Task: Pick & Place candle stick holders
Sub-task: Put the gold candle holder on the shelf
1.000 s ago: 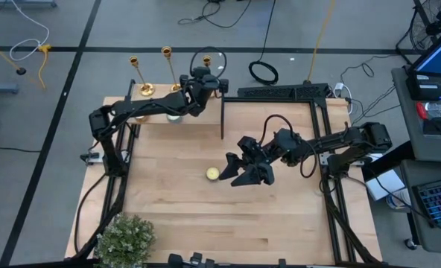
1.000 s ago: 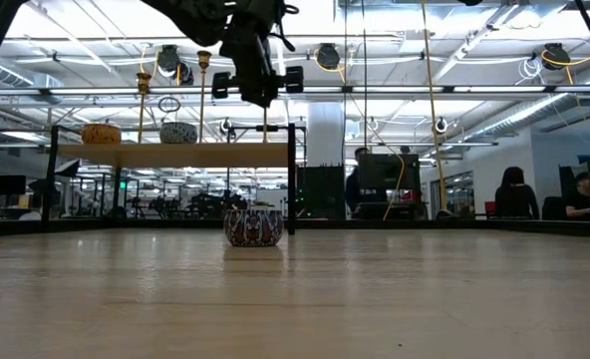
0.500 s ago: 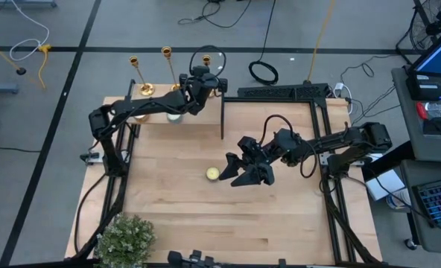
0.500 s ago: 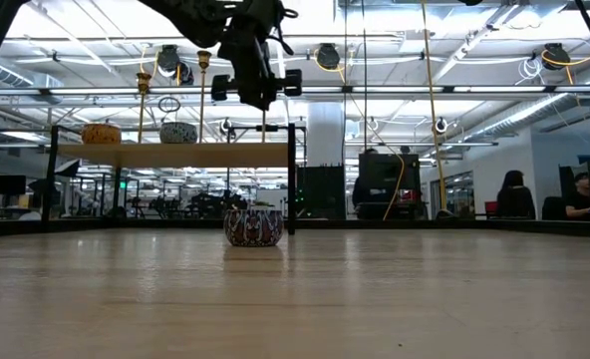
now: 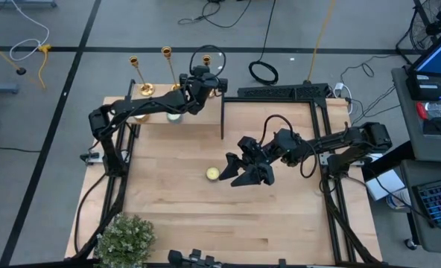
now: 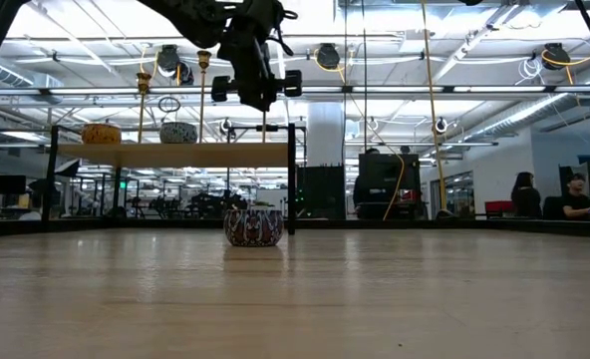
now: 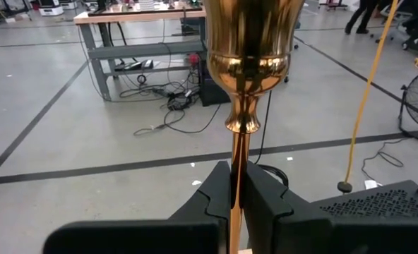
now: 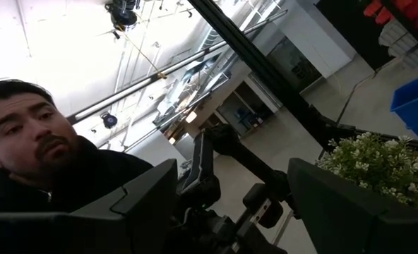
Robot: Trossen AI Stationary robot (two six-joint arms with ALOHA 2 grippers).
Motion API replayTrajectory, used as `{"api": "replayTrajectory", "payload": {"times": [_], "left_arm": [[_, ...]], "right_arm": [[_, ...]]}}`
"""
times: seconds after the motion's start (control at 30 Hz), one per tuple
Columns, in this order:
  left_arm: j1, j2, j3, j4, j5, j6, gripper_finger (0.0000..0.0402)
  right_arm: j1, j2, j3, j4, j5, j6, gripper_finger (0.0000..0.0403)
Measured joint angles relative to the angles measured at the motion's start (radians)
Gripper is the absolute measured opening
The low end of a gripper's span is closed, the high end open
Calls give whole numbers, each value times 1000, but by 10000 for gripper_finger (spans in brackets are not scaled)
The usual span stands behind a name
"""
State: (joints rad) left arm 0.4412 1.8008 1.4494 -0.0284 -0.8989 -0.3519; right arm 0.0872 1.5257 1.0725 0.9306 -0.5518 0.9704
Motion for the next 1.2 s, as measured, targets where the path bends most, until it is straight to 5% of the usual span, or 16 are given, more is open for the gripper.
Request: {"api": "replayTrajectory", "payload": {"times": [1.2], "left_arm": [[8,0,1,-27,26,-14,17]], "right_arm": [[0,0,0,0,-3,-10,265]]}}
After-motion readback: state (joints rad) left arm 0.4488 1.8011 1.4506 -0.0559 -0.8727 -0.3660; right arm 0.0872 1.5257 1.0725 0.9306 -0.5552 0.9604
